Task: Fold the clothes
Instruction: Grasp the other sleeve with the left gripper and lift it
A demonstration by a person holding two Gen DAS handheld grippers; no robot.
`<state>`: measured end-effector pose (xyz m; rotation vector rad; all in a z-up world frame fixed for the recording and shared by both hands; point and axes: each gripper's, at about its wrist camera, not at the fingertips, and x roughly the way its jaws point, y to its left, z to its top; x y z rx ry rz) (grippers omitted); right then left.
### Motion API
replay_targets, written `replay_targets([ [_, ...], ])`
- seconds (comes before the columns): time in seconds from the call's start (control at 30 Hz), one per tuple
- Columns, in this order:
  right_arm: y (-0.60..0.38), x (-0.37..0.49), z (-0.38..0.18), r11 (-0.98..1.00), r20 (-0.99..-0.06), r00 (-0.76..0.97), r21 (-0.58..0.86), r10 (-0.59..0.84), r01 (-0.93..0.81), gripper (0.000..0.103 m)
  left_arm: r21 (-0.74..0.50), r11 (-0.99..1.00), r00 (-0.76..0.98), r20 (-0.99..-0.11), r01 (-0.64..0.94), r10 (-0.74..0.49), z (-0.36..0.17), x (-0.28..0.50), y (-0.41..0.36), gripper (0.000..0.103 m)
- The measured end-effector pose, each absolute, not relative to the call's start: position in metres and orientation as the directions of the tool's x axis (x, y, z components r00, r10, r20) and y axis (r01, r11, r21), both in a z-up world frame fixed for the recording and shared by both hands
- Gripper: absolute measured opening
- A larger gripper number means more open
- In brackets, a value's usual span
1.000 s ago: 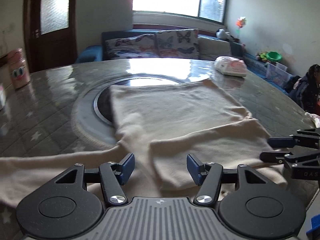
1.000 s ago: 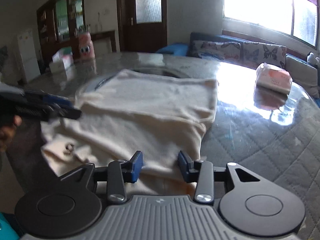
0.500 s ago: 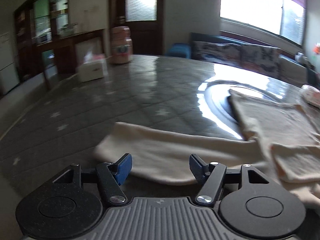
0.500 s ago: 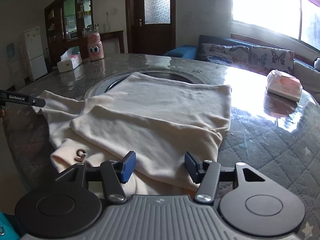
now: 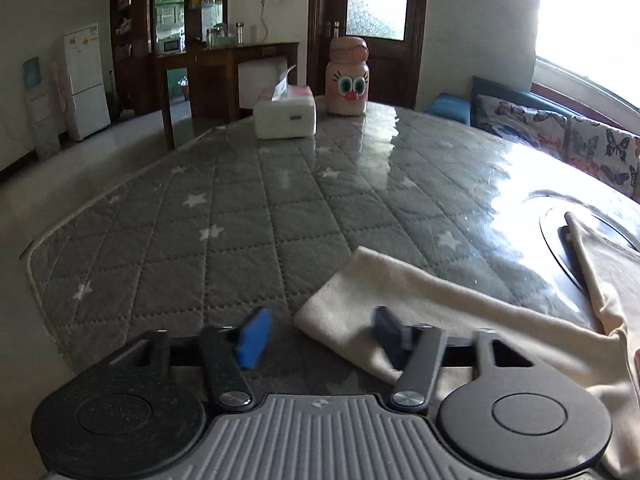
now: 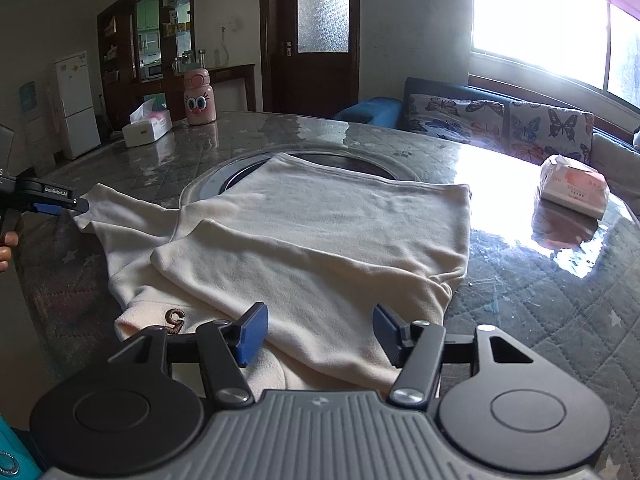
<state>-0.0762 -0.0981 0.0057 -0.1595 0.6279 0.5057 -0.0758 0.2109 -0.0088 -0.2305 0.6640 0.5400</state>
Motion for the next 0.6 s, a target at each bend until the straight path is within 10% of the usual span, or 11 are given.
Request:
replay_targets([
  [0.17,-0.099,-0.078,0.009,0.871,-0.585,0.703,0.011,0.404,-0.492,0.060,-0.108,0.854,0.701,-0.629,-0.509,0.338,-0.003,-0.075,0.211,0.012],
  [0.6,-0.113,-0.083,0.016,0.889,-0.536,0.740,0.046,0.407,-0.456,0.060,-0.298,0.948,0.891,-0.453,-0.111,-0.038,0.069,-0.063,0.130,0.010],
])
